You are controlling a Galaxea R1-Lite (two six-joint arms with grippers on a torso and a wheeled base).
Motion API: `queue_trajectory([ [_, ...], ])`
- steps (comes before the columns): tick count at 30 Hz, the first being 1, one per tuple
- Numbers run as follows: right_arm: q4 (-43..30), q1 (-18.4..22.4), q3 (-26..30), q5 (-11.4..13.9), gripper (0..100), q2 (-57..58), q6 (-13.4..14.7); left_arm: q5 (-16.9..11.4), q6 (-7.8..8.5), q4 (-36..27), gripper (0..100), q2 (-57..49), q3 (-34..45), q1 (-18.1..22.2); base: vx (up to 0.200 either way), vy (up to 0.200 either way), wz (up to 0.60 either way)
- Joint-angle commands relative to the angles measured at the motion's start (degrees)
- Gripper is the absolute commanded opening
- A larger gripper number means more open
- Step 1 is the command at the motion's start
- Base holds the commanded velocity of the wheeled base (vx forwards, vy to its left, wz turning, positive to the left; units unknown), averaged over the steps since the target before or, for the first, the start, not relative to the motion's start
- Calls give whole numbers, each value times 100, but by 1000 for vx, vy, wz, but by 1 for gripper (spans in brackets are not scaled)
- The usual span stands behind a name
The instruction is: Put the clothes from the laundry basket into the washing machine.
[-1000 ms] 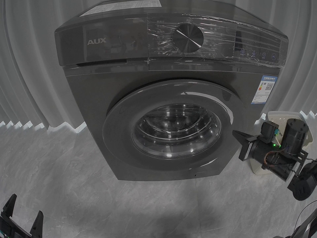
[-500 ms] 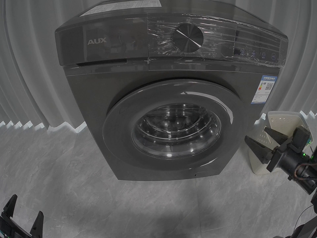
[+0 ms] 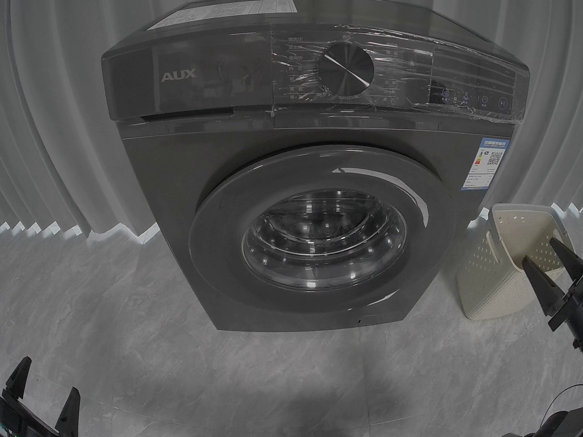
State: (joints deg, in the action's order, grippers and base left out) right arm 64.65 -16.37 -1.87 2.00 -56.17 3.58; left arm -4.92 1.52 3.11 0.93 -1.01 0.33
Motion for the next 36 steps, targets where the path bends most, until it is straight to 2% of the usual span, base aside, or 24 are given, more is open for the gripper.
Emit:
queue_trajectory([
  [1,-374,583,187,187,100,1153,-104,35,226,23,100,-93,92,2,0,0,0],
  [3,-884,706,187,204,100,1662,-104,53,498,41,100,-93,92,2,0,0,0],
  [4,-1138,750,187,204,100,1926,-95,53,542,41,100,-93,101,2,0,0,0],
  [6,-1701,829,187,213,100,2515,-86,53,586,32,100,-93,92,2,0,0,0],
  [7,-2026,864,187,231,100,2849,-86,53,542,14,100,-93,84,2,0,0,0],
  [9,-2228,890,187,257,100,3069,-86,53,542,14,100,-93,84,2,0,0,0],
  [10,-2589,943,187,301,100,3508,-77,44,656,23,100,-93,92,2,0,0,0],
  [12,-2764,969,187,319,100,3745,-77,44,674,23,100,-93,92,2,0,0,0],
  [16,-3309,987,90,327,100,4308,-60,62,603,49,100,-93,101,2,0,0,0],
  [19,-3388,1004,116,327,100,4457,-60,62,542,49,100,-93,101,2,0,0,0],
  [22,-3415,1057,187,327,100,4615,-60,53,410,41,100,-93,92,-7,0,0,0],
  [24,-3889,1092,187,380,100,5029,2,53,199,32,100,-93,92,2,0,0,0],
  [26,-4311,1101,187,371,100,5231,72,53,182,32,100,-93,92,-7,0,0,0],
  [29,-4830,1637,187,521,100,5547,-7,106,173,49,100,-93,101,2,0,0,0],
  [30,-5199,1734,187,574,100,5617,-77,211,164,41,100,-93,92,2,0,0,0],
  [31,-5357,1708,187,547,100,5617,-147,299,164,6,100,-93,75,2,0,0,0],
  [32,-5507,1690,187,301,100,5617,-323,466,173,-12,100,-84,75,2,0,0,0],
  [33,-5568,1690,187,81,100,5617,-358,510,164,-3,100,-75,75,11,0,0,0],
  [35,-6043,1672,187,-543,100,5617,-402,624,164,32,100,-31,84,11,0,0,0],
  [36,-6131,1672,187,-736,100,5617,-411,642,164,23,100,-22,84,20,0,0,0],
])
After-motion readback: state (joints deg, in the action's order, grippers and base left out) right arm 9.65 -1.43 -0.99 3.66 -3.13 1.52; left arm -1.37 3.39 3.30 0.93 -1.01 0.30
